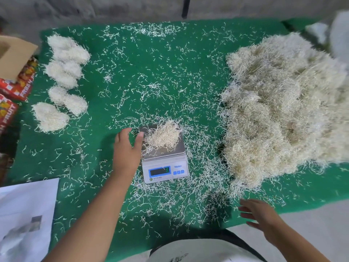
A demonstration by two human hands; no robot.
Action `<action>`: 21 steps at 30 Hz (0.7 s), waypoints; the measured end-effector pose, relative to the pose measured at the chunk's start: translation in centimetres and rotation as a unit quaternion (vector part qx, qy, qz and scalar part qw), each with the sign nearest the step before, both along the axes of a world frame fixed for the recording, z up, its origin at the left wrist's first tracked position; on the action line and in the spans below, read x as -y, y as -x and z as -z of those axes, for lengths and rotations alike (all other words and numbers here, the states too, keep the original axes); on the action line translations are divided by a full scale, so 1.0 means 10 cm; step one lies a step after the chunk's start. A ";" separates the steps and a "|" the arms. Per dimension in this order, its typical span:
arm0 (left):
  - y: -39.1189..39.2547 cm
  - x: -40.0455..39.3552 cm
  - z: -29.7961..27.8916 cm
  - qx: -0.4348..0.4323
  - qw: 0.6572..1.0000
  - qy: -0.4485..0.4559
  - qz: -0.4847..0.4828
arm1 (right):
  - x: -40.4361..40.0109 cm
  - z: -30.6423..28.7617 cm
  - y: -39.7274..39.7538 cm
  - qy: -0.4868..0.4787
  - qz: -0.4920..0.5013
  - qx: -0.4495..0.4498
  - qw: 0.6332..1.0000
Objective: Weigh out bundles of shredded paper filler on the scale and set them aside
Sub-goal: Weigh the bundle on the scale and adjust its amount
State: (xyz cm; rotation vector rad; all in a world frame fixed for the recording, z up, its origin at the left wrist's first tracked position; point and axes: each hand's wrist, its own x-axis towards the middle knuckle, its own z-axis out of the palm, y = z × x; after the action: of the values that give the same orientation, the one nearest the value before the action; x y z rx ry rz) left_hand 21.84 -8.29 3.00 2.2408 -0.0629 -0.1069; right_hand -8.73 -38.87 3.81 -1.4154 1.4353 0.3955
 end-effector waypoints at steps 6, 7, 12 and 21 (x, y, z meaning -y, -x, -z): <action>-0.26 0.37 -0.03 -0.076 0.996 0.018 0.053 | -0.04 -0.06 0.23 -0.004 0.029 -0.006 1.000; -0.30 0.44 0.00 -0.097 0.993 0.013 0.071 | -0.06 -0.06 0.27 -0.005 0.034 -0.009 0.999; -0.43 0.83 0.27 -0.133 0.973 -0.084 0.166 | -0.13 -0.04 0.47 -0.017 0.056 -0.032 0.998; -0.10 1.11 0.90 0.009 0.960 -0.158 0.230 | -0.27 0.03 0.73 -0.022 0.082 -0.060 0.995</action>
State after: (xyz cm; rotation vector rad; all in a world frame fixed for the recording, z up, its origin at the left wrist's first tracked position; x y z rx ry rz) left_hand 22.79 -19.36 -6.03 2.5048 -0.6158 -0.3702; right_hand -16.03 -36.15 3.47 -1.2460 1.6185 0.4092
